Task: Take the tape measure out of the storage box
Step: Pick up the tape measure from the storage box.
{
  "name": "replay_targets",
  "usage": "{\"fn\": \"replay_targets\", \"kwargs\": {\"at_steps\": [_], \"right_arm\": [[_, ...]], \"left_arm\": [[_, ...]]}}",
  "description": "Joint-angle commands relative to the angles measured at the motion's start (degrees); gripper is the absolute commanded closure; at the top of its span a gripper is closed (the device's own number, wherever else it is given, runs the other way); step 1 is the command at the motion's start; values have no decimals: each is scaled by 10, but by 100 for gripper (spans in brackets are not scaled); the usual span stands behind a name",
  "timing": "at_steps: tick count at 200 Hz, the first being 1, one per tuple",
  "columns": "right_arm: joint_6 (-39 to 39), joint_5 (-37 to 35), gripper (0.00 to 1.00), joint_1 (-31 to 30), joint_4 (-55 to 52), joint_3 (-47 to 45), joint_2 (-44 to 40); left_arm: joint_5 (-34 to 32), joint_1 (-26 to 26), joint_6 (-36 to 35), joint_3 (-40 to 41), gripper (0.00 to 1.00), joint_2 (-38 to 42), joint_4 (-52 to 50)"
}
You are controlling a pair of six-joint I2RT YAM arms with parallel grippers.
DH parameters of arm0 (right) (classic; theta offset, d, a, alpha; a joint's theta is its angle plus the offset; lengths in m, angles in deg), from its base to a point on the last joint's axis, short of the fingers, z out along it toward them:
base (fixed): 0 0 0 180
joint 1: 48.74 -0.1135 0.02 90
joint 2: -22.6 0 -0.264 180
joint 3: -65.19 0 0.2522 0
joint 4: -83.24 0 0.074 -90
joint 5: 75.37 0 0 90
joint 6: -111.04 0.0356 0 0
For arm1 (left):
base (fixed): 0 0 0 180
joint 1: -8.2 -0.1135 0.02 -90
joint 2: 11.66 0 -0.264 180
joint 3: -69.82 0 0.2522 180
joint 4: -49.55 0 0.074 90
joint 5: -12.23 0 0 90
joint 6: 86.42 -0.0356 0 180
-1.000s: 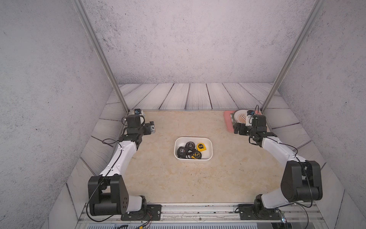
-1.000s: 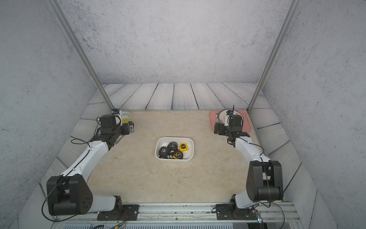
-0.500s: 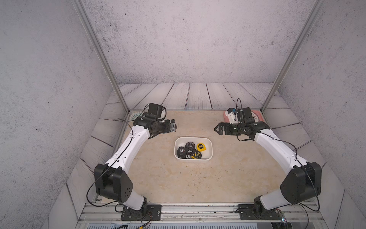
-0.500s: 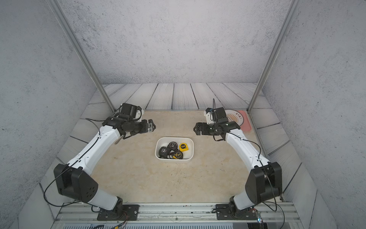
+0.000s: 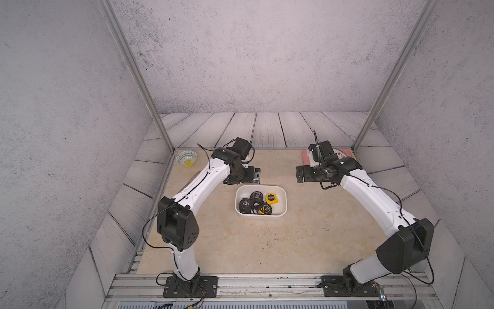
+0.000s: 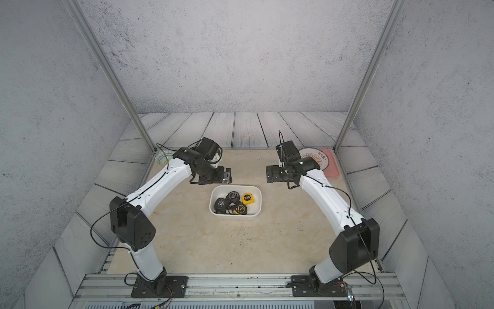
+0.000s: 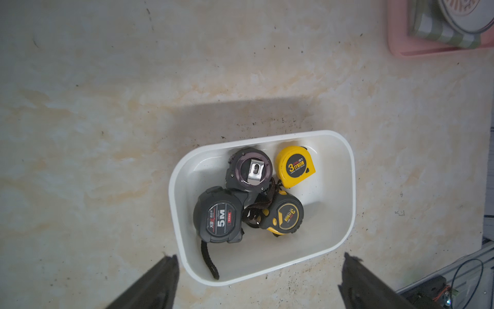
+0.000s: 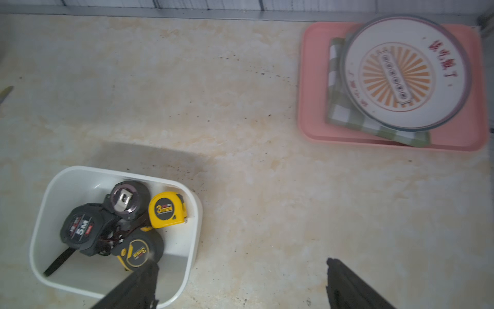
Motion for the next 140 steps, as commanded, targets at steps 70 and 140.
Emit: {"fn": "replay_targets", "kwargs": {"at_steps": [70,140], "right_arm": [[27,13,3,5,-27,-47,-52],[30,60,6,6,-10,-66,-67]], "left_arm": [[-70,34,-46,-91,2,-167,-78],[-96,43,-60,-139,1,-246,-68]]}}
